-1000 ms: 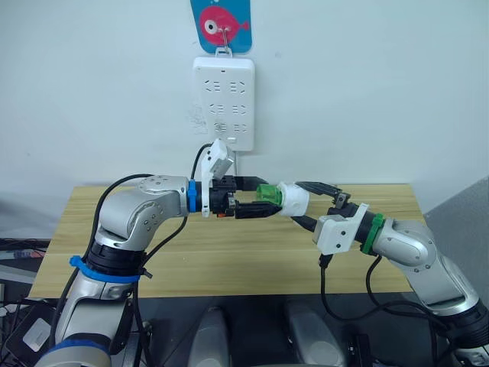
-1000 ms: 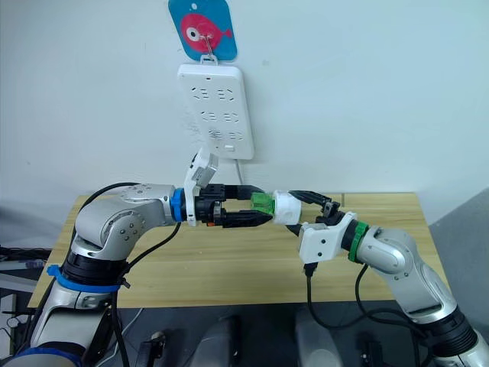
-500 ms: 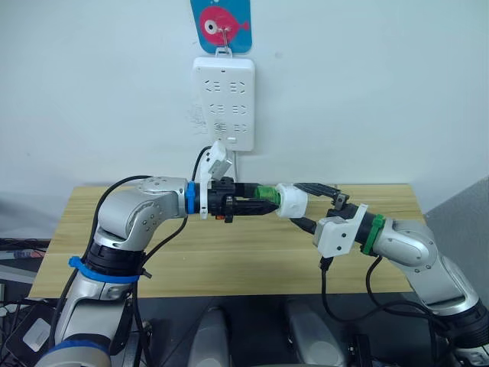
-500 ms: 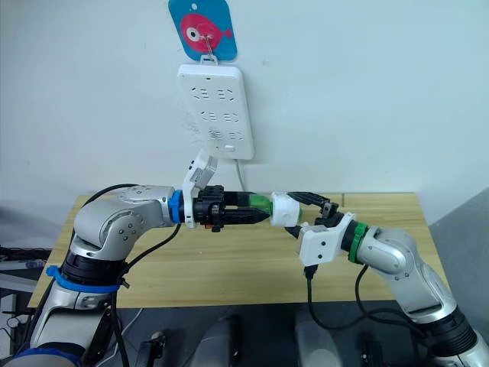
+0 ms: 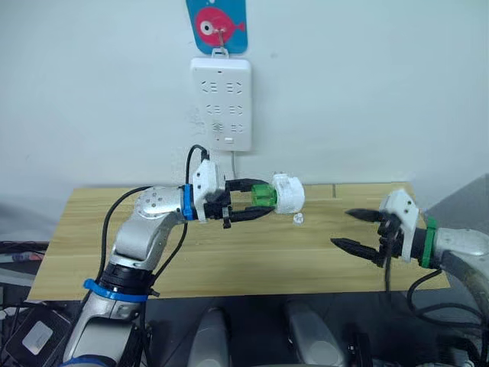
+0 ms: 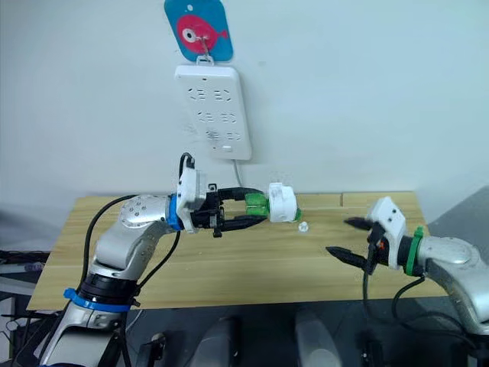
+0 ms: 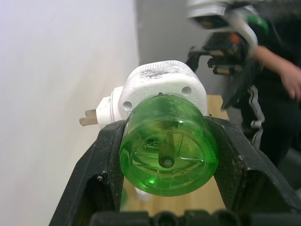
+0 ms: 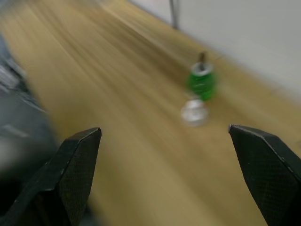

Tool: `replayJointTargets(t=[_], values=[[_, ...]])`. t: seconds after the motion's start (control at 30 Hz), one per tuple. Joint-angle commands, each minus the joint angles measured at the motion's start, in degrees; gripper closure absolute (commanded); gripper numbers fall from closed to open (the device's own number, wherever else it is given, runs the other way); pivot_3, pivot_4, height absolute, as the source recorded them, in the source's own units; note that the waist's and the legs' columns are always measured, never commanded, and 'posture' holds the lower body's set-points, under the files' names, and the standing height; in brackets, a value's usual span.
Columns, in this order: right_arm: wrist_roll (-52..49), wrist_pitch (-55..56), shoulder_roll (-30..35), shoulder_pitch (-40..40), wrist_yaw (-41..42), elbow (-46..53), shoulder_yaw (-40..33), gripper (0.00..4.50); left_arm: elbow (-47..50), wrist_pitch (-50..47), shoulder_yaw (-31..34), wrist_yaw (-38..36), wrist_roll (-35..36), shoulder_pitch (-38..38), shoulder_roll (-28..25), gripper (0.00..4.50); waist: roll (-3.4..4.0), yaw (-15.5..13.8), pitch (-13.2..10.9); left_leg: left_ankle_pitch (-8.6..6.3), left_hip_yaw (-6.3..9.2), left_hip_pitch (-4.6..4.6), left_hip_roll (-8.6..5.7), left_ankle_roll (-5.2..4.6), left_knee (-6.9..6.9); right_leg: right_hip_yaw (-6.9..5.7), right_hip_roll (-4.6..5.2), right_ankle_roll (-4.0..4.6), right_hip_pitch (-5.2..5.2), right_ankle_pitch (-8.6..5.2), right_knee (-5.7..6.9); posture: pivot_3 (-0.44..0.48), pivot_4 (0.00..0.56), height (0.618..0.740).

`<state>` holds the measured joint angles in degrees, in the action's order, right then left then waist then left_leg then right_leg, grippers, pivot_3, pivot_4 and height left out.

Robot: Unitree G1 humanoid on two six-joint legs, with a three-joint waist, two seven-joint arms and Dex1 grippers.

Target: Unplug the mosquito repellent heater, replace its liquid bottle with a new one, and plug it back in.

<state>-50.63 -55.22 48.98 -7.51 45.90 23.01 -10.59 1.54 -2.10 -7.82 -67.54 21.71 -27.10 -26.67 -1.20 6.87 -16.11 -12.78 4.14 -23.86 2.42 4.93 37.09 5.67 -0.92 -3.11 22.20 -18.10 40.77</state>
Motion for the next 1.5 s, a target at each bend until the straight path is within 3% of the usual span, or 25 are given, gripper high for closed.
replayJointTargets(t=[0.03,0.17,0.27,0.63,1.5], values=[[-23.43,-16.15,0.24,-5.65,-6.04,-4.02,-5.82,0.00,-1.78,13.15,0.24,-2.89,-2.23,1.24,0.80,2.23,0.00,0.02,0.00,0.00,0.00,0.00,0.00,-0.01,-0.01,0.00,-0.01,0.00,0.00,0.00,0.00,-0.191,0.239,0.729],[-34.65,-19.46,0.81,-11.63,-13.17,-9.23,-8.16,0.00,-3.57,17.37,0.25,-3.89,-1.98,2.05,1.14,2.23,0.00,-0.23,0.00,-0.01,0.01,-0.08,-0.07,-0.03,-0.02,0.00,0.00,-0.01,0.03,-0.01,-0.10,-0.191,0.239,0.729],[-41.17,-19.36,1.54,-16.55,-17.38,-11.72,-8.20,0.59,-2.61,19.18,-0.81,-6.25,-0.81,3.54,0.97,2.23,0.00,-0.24,0.00,-0.01,0.00,-0.16,-0.08,-0.04,-0.02,0.01,0.02,-0.01,0.06,-0.01,-0.19,-0.192,0.239,0.729],[-51.63,-15.19,-5.15,-27.48,-29.83,-12.79,2.85,4.50,-0.25,21.56,-2.23,-8.44,1.01,3.44,3.65,2.23,0.00,0.26,0.00,-0.01,0.04,-0.22,0.01,-0.04,-0.04,-0.06,-0.03,-0.01,0.11,-0.01,-0.20,-0.200,0.237,0.729],[-44.89,-22.98,-6.13,-29.16,-27.79,-20.90,11.01,4.50,3.73,26.87,-3.03,-6.26,0.43,2.22,6.62,2.23,0.00,0.07,0.00,-0.01,0.07,-0.26,0.02,-0.05,-0.09,-0.09,-0.04,-0.01,0.12,-0.01,-0.32,-0.172,0.234,0.729]])
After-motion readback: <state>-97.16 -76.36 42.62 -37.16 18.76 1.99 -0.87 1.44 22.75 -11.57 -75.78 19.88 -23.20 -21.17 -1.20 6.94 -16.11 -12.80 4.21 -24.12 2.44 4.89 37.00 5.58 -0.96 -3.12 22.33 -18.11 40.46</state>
